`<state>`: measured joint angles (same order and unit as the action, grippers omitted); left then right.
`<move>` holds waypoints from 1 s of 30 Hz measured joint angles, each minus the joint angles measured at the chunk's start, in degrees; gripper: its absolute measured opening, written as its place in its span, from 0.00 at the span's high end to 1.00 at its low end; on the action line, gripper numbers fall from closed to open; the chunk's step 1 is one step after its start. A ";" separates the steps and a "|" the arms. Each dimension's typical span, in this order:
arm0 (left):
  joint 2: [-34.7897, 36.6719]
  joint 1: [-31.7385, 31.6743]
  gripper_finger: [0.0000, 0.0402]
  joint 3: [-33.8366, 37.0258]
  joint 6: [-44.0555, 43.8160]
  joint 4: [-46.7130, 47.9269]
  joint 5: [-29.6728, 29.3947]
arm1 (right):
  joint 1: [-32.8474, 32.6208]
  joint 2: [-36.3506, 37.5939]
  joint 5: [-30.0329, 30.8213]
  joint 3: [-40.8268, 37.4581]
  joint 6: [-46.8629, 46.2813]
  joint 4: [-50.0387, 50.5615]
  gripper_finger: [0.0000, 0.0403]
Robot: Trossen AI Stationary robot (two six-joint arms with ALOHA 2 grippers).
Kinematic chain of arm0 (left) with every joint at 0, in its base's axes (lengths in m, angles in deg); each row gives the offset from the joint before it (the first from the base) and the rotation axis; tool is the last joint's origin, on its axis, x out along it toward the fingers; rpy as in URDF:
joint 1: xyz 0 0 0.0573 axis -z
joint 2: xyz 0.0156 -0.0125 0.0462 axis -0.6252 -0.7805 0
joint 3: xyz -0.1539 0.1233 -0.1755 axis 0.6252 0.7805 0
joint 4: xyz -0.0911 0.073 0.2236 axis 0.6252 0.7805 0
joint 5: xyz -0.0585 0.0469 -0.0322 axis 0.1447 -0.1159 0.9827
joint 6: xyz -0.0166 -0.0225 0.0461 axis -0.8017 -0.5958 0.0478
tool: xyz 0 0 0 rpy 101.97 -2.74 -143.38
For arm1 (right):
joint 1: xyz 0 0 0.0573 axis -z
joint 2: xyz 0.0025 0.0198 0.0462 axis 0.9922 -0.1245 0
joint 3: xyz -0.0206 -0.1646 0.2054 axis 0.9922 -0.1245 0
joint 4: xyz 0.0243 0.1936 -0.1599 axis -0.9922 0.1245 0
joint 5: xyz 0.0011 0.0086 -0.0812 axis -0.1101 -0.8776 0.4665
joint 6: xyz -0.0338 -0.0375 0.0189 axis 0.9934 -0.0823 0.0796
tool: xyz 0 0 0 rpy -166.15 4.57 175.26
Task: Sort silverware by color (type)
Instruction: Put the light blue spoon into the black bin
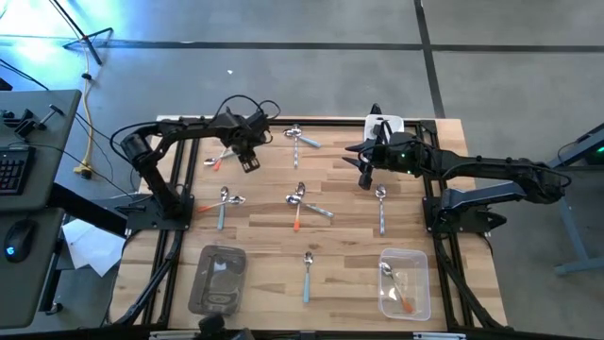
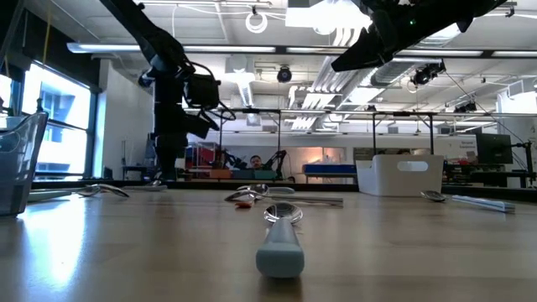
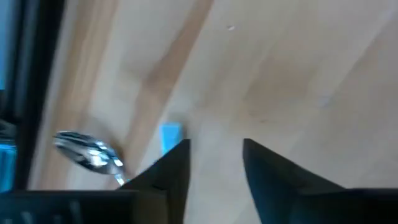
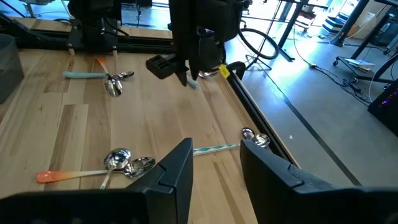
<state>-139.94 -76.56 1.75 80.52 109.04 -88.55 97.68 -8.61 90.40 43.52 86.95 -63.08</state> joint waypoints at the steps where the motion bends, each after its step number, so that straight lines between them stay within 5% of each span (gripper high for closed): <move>1: 0.00 0.21 0.61 0.00 0.47 0.04 -1.08 | 0.00 0.00 0.02 0.00 0.00 -0.01 0.71; 5: -0.68 -0.49 0.53 0.00 0.77 0.76 -2.65 | 0.00 0.00 0.02 0.00 0.00 -0.01 0.71; 14: -3.89 -2.89 0.53 0.04 1.43 -0.89 -6.30 | -0.02 0.00 0.01 0.00 0.00 -0.05 0.71; 30: -4.13 -6.05 0.53 0.04 1.88 -1.48 -1.23 | -0.02 0.00 0.00 0.00 0.00 -0.07 0.71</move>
<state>-144.07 -82.61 1.79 82.40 107.56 -89.78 97.66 -8.61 90.40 43.52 86.95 -63.15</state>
